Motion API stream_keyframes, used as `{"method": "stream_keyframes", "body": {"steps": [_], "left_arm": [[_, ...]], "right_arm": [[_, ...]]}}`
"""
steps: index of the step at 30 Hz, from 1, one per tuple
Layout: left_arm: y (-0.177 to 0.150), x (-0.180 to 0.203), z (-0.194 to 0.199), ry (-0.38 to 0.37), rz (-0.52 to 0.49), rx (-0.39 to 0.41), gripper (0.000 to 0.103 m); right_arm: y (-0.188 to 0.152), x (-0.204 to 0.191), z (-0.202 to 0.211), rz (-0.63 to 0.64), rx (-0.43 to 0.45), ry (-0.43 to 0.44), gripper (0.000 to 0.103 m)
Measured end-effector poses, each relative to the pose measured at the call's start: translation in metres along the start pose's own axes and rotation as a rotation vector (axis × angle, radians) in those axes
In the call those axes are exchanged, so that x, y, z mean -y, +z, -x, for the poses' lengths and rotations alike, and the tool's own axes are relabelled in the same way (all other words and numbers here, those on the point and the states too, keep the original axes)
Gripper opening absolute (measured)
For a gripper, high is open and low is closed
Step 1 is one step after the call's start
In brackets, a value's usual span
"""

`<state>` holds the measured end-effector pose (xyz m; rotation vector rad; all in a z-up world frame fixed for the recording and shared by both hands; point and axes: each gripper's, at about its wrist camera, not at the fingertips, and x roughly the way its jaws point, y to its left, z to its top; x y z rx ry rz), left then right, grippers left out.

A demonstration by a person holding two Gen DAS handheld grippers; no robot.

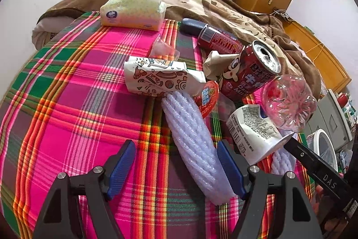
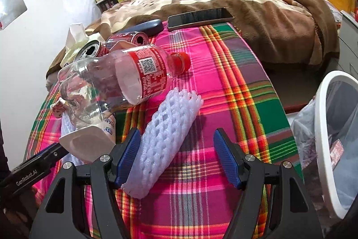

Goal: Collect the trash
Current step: 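Grasp a white foam net with the left tool while the right tool grasps another, then carry both white foam nets over the wastebasket with both tools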

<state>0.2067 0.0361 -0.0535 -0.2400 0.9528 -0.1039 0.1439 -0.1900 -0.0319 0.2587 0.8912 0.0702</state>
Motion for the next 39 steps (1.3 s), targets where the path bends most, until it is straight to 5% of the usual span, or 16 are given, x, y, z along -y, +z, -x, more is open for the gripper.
{"method": "stream_keyframes", "body": {"steps": [6, 9, 18, 20, 28, 36, 39], "left_arm": [[0.003, 0.004, -0.005, 0.01, -0.004, 0.006, 0.075], [0.003, 0.007, -0.007, 0.03, -0.006, 0.01, 0.075], [0.002, 0.012, -0.008, 0.045, -0.032, 0.006, 0.063], [0.003, 0.011, -0.006, 0.024, -0.023, -0.001, 0.05], [0.001, 0.017, 0.003, 0.014, -0.068, 0.0, 0.036], [0.005, 0.009, 0.005, 0.029, -0.084, -0.026, 0.036], [0.005, 0.009, 0.002, 0.05, -0.072, -0.016, 0.054]], "right_arm": [[0.0, 0.001, -0.001, -0.007, -0.003, 0.009, 0.068], [0.001, 0.003, -0.005, -0.022, -0.015, 0.052, 0.048], [0.004, -0.002, -0.001, 0.004, 0.006, 0.065, 0.026], [0.005, 0.001, 0.001, -0.003, 0.009, 0.073, 0.024], [0.007, 0.009, 0.014, 0.024, 0.014, 0.066, 0.023], [0.015, 0.008, 0.013, 0.141, -0.03, -0.044, 0.024], [0.013, 0.012, 0.007, 0.127, -0.048, -0.034, 0.031]]}}
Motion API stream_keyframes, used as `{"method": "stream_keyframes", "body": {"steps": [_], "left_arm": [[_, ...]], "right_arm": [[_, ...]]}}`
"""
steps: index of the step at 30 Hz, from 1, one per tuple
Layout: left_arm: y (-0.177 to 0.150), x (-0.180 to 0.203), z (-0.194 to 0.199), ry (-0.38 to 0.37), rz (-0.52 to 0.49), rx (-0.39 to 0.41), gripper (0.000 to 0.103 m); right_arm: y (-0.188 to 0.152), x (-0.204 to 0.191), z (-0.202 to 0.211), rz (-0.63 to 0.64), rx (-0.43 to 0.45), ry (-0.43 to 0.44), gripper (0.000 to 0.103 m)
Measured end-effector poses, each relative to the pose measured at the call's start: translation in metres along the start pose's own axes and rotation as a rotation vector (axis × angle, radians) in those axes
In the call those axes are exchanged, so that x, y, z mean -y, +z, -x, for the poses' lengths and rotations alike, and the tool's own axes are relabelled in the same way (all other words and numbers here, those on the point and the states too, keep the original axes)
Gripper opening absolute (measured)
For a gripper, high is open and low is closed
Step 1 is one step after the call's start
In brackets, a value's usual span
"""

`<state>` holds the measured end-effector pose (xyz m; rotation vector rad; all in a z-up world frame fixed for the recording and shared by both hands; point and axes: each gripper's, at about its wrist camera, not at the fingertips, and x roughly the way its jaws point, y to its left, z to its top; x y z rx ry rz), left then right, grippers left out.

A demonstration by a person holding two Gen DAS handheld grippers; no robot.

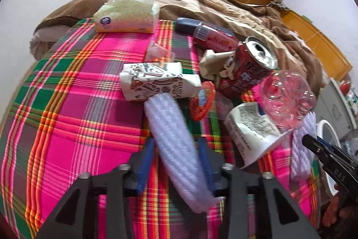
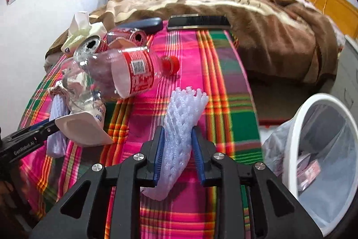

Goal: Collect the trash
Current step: 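Carry both white foam nets over the wastebasket with both tools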

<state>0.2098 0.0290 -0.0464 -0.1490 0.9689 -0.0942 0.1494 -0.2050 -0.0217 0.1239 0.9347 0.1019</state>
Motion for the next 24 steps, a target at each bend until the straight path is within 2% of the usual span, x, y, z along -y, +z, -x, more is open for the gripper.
{"method": "stream_keyframes", "body": {"steps": [1, 5, 10, 12, 13, 14, 15, 20, 24], "left_arm": [[0.0, 0.001, -0.002, 0.019, 0.004, -0.003, 0.061], [-0.003, 0.003, -0.009, 0.025, 0.016, -0.011, 0.061], [-0.004, 0.005, -0.01, 0.04, 0.011, 0.003, 0.061], [-0.004, 0.007, -0.009, 0.05, -0.003, 0.005, 0.057], [-0.005, 0.008, -0.009, 0.049, -0.01, 0.005, 0.05], [-0.006, 0.009, -0.007, 0.037, -0.007, 0.004, 0.042], [-0.007, 0.011, -0.006, 0.023, -0.008, 0.0, 0.039], [-0.01, 0.016, -0.002, -0.003, -0.022, -0.004, 0.032], [-0.014, 0.02, 0.006, -0.016, -0.032, 0.007, 0.031]], "right_arm": [[-0.001, 0.0, -0.002, -0.009, -0.003, 0.011, 0.034], [-0.009, -0.002, -0.004, -0.027, -0.002, 0.019, 0.057], [-0.019, -0.003, -0.007, -0.045, -0.016, 0.023, 0.059], [-0.02, -0.004, -0.006, -0.041, -0.009, 0.011, 0.059], [-0.021, -0.005, -0.005, -0.041, -0.005, 0.013, 0.057], [-0.022, -0.005, -0.003, -0.043, 0.002, 0.017, 0.045], [-0.023, -0.005, -0.002, -0.046, 0.007, 0.021, 0.036], [-0.026, -0.005, 0.007, -0.047, 0.041, 0.029, 0.026], [-0.026, -0.001, 0.011, -0.059, 0.054, 0.046, 0.024]]}}
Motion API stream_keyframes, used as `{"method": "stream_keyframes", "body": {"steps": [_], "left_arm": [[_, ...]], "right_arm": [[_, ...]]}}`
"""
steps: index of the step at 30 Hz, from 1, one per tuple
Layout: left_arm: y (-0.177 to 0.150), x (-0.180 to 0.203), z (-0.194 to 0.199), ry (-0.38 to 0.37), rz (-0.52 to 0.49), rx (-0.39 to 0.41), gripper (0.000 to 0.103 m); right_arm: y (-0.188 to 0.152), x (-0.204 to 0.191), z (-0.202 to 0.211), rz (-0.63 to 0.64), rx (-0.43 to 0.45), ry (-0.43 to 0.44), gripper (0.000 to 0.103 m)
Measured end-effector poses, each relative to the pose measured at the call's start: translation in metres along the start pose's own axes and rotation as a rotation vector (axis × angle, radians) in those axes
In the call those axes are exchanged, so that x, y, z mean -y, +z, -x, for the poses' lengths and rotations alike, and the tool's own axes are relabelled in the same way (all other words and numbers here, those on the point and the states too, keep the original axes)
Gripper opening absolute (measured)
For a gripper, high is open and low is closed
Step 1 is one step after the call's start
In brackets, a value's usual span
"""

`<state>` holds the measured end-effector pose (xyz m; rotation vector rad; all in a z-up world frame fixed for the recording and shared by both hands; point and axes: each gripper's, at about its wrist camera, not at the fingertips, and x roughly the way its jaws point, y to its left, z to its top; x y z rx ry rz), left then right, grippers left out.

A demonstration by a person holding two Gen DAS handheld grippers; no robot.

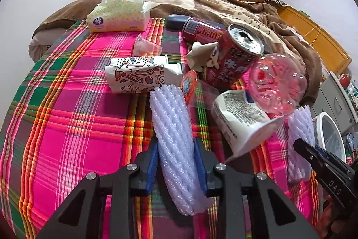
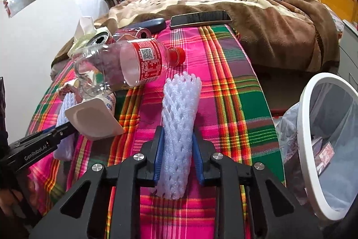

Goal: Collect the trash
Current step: 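Carry both white foam nets over the wastebasket with both tools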

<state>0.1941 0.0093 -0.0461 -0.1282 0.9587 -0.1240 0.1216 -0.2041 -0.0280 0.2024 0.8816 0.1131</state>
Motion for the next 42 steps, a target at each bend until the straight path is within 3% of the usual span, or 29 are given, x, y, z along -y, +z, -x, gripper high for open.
{"method": "stream_keyframes", "body": {"steps": [8, 21, 42], "left_arm": [[-0.011, 0.009, 0.029, -0.002, -0.026, 0.049, 0.031], [-0.023, 0.049, 0.075, -0.092, -0.093, 0.115, 0.031], [-0.037, 0.18, 0.092, -0.249, -0.323, 0.148, 0.031]], "right_arm": [[-0.003, 0.006, 0.016, -0.02, 0.038, 0.017, 0.024], [-0.006, 0.023, 0.055, -0.048, 0.116, 0.011, 0.024], [-0.022, 0.105, 0.11, -0.156, 0.224, -0.131, 0.024]]}}
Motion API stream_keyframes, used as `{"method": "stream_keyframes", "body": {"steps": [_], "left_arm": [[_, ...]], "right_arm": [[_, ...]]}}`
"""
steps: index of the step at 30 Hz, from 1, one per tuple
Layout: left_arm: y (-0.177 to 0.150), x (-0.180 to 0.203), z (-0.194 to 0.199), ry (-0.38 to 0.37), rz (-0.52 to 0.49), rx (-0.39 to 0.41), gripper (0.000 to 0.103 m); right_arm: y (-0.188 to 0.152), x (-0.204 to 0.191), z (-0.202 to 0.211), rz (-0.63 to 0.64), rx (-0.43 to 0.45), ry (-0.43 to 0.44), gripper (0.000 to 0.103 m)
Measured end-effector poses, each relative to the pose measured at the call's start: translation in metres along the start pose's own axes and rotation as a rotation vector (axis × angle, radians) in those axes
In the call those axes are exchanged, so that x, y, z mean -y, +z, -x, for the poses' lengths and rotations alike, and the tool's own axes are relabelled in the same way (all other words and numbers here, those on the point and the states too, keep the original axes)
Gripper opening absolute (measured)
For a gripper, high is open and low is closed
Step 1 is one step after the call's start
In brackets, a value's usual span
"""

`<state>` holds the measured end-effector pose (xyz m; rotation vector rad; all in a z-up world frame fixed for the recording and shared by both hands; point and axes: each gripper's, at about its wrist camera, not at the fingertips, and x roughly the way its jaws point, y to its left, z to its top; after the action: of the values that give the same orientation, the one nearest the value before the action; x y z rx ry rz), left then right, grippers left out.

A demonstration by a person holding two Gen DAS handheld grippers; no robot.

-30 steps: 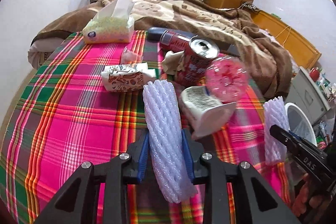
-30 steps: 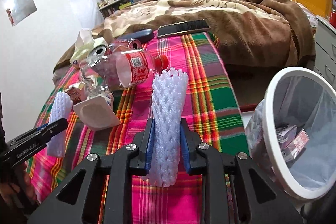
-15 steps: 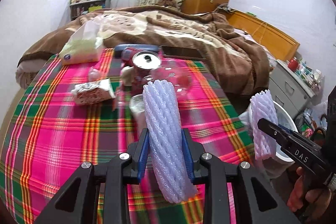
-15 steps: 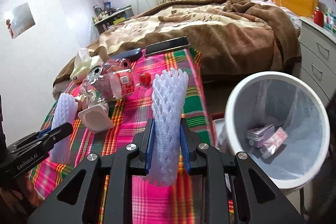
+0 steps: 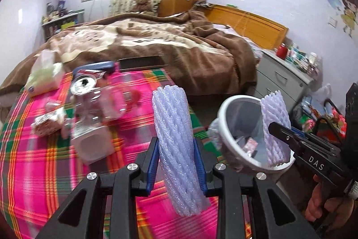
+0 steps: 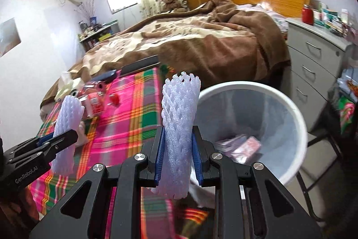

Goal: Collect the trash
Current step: 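Carry both white foam nets over the wastebasket with both tools, then open both tools to drop the foam nets into the wastebasket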

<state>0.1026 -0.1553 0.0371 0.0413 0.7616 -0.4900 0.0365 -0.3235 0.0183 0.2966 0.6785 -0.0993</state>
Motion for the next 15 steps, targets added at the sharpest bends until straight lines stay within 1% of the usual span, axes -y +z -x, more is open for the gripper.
{"method": "stream_keyframes", "body": {"steps": [9, 15], "left_arm": [[0.012, 0.058, -0.025, -0.092, -0.086, -0.022, 0.031], [0.018, 0.086, -0.049, -0.151, -0.117, -0.054, 0.031]], "right_arm": [[0.003, 0.035, 0.003, -0.038, -0.001, -0.061, 0.024], [0.002, 0.059, -0.004, -0.062, -0.032, -0.092, 0.024]]}}
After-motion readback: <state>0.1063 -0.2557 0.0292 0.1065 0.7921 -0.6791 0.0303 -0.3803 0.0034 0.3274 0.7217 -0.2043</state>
